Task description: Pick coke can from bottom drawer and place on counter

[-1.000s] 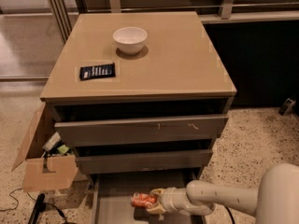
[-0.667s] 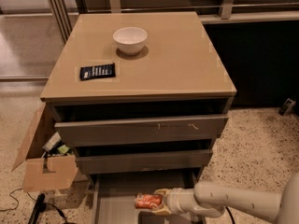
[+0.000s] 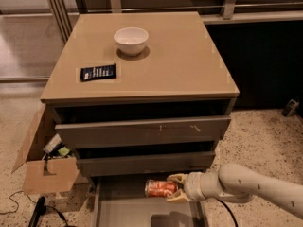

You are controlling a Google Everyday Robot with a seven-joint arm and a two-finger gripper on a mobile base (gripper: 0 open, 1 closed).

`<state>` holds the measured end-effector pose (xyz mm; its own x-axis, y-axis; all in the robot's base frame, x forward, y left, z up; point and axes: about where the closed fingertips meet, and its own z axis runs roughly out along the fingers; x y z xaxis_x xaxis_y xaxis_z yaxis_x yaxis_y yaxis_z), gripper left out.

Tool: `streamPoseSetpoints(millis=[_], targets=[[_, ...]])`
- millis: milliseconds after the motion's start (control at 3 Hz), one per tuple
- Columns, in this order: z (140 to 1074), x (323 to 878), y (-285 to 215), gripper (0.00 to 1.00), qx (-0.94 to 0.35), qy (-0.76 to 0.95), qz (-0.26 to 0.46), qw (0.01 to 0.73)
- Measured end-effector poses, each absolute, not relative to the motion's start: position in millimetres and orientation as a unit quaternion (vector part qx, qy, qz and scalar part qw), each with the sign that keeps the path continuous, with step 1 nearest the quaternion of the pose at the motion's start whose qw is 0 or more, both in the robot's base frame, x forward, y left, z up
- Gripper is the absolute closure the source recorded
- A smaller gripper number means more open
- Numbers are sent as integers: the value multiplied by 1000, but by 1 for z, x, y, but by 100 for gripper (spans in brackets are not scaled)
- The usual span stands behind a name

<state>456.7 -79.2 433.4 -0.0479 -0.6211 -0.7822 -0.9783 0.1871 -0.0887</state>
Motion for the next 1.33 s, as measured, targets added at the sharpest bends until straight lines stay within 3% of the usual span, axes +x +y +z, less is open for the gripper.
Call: streamPoseSetpoints(millis=[667,1333], targets=[[463,463,-77,100,-595,672,244,367],[599,467,-45,100,-655,616,232,372]])
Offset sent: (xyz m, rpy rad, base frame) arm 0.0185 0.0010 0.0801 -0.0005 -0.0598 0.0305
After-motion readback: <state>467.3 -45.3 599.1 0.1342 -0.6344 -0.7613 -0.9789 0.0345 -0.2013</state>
